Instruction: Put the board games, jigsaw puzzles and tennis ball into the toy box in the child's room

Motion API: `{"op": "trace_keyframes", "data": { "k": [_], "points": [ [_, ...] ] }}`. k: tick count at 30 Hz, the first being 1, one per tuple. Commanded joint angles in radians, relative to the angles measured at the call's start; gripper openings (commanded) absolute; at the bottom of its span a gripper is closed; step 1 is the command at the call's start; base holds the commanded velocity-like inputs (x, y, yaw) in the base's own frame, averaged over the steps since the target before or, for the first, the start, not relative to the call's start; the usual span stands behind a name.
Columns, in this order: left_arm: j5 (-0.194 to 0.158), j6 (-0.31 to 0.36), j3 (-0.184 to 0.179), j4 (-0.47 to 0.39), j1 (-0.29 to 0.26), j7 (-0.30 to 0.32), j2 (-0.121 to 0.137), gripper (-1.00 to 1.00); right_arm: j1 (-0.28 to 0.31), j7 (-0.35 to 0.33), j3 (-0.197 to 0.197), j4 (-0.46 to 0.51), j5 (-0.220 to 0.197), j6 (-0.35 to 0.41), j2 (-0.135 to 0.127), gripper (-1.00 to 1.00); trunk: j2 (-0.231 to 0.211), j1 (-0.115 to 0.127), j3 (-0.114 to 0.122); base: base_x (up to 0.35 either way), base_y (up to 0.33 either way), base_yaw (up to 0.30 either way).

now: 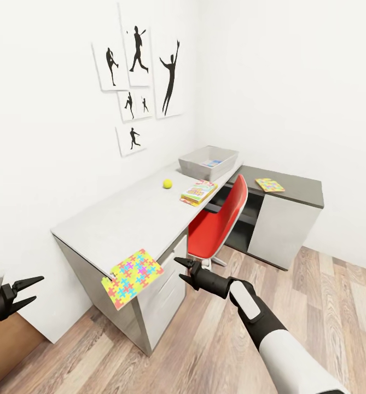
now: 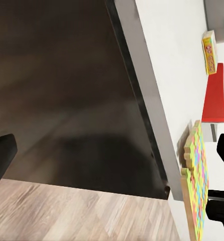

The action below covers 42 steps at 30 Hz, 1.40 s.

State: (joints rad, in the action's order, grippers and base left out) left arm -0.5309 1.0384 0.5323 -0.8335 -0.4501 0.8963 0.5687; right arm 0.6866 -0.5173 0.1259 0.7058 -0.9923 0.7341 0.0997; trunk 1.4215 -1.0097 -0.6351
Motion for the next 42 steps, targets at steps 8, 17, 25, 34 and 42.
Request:
{"op": "trace_keyframes", "data": {
  "k": [8, 17, 25, 34, 42],
  "points": [
    [0.004, 0.003, 0.002, 0.001, -0.001, 0.006, 0.000, 1.00, 0.001, -0.001, 0.000, 0.000, -0.002, 0.003, 0.000, 1.00, 0.000, 0.000, -0.001, 0.000, 0.061, 0.000],
    [0.004, 0.003, 0.002, 0.003, -0.001, 0.006, 0.000, 1.00, 0.001, -0.001, 0.000, 0.000, -0.002, 0.002, 0.001, 1.00, 0.000, 0.000, -0.001, 0.000, 0.017, 0.000],
    [0.004, 0.003, 0.002, 0.005, -0.001, 0.006, -0.001, 1.00, 0.001, -0.001, 0.000, 0.000, -0.002, 0.002, 0.001, 1.00, 0.000, 0.000, -0.001, 0.000, 0.011, 0.000],
    [0.005, 0.001, 0.002, 0.019, -0.001, 0.006, 0.000, 1.00, 0.001, 0.000, 0.001, 0.000, -0.001, 0.002, 0.001, 1.00, 0.000, 0.000, -0.001, 0.000, 0.095, 0.000],
    [0.005, 0.001, 0.004, 0.040, -0.001, 0.007, 0.001, 1.00, 0.001, 0.002, 0.002, -0.001, 0.002, 0.001, 0.003, 1.00, 0.000, 0.000, -0.001, 0.000, 0.011, 0.000]
  ]
}}
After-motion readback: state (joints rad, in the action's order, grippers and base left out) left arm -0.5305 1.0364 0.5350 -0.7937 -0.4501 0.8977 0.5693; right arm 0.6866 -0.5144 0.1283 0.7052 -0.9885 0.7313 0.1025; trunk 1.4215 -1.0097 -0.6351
